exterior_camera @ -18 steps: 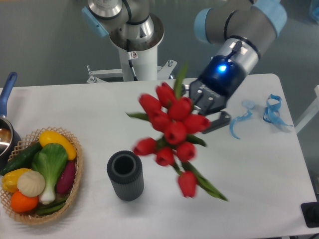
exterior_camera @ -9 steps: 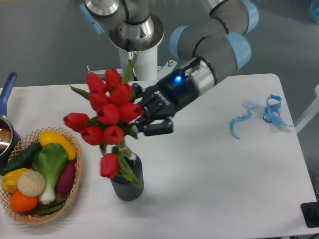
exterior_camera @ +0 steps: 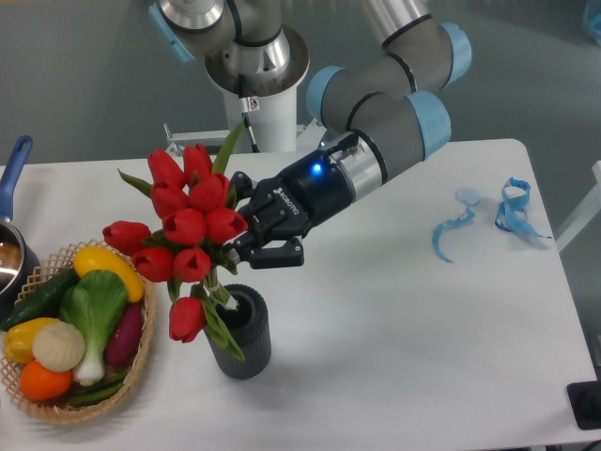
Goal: Insert the flowers into the vase
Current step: 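Push the tulip stems down into the vase opening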
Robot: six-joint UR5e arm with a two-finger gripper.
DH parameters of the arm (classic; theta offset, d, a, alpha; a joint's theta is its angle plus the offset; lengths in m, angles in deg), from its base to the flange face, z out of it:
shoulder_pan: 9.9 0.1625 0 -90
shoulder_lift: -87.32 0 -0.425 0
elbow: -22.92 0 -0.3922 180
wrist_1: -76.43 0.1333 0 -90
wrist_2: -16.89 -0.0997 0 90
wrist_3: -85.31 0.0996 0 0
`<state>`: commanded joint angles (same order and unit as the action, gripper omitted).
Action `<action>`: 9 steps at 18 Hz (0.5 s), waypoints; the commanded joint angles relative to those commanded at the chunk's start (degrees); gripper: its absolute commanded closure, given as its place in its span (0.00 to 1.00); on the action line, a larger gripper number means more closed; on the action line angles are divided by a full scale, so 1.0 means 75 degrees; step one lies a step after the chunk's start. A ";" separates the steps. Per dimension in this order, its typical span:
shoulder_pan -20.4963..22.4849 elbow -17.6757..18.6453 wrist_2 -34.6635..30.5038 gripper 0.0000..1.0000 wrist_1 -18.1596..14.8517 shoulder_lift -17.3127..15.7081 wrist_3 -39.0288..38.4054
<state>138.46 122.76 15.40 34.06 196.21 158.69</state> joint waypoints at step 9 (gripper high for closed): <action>0.0035 0.0305 -0.0059 0.82 -0.0012 0.0457 0.0047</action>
<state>138.72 125.05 14.96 33.98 199.64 159.05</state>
